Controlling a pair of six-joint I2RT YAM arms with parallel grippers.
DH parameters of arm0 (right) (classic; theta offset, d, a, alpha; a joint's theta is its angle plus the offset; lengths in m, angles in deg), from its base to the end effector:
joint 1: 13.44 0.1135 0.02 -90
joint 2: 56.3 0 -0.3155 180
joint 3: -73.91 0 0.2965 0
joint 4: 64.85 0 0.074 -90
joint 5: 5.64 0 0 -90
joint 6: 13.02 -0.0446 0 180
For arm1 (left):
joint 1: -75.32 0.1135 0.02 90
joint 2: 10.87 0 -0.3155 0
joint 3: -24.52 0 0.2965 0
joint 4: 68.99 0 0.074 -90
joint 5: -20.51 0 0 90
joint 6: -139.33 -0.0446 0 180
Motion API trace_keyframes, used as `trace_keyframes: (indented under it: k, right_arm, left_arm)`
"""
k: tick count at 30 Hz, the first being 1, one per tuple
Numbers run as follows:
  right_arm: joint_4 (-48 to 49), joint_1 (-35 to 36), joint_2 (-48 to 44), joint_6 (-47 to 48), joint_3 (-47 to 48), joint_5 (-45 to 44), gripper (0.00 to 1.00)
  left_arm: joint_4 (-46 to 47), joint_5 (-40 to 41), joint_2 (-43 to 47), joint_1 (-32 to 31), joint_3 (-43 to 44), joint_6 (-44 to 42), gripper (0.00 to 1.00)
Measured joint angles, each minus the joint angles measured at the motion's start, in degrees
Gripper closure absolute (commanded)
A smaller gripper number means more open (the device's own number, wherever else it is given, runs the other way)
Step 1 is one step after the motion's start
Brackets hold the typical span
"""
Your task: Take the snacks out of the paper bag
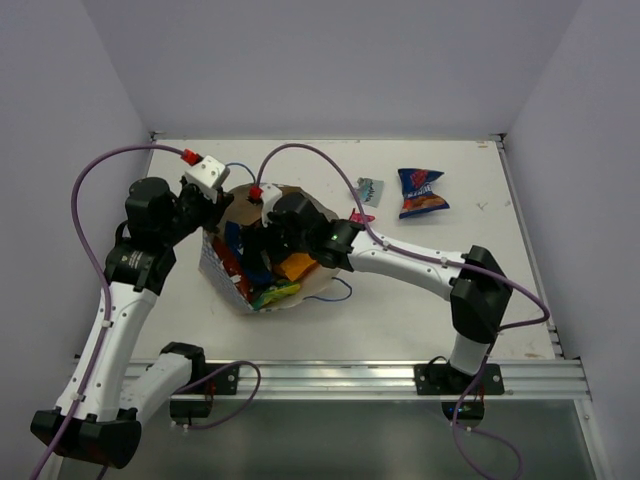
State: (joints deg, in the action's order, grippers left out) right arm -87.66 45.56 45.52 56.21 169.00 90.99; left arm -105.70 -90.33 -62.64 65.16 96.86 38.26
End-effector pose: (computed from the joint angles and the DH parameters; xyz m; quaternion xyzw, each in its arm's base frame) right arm 0.2438 0.4158 0.3292 -0.3100 0.8055 0.3606 0.3536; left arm 0.2073 -0.0533 0.4334 0.2516 0.7527 -0.1399 0.5921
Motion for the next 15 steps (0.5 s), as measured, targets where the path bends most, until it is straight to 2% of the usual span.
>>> trace_keyframes:
  k: [2, 3, 5, 6, 7, 15]
  right_arm:
    - [-0.02, 0.17, 0.33, -0.20, 0.63, 0.02, 0.33]
    - [-0.02, 0.28, 0.39, -0.24, 0.94, 0.02, 0.47]
    - [0.07, 0.52, 0.55, -0.28, 1.44, 0.04, 0.68]
    - [0.04, 0.59, 0.57, -0.35, 1.49, 0.00, 0.91]
    - [0.00, 0.61, 0.57, -0.24, 1.49, -0.13, 0.99]
    - [-3.67, 0.61, -3.50, 1.99, 1.42, -2.75, 1.00]
  left_arm:
    - [-0.04, 0.00, 0.00, 0.00, 0.00, 0.00, 1.00]
    - [-0.04, 0.00, 0.00, 0.00, 0.00, 0.02, 1.00]
    - [-0.04, 0.00, 0.00, 0.00, 0.00, 0.02, 1.00]
    - [-0.11, 0.02, 0.00, 0.00, 0.00, 0.02, 1.00]
    - [-0.26, 0.07, 0.00, 0.00, -0.02, 0.00, 1.00]
    - [-0.35, 0.59, 0.90, 0.00, -0.04, 0.02, 1.00]
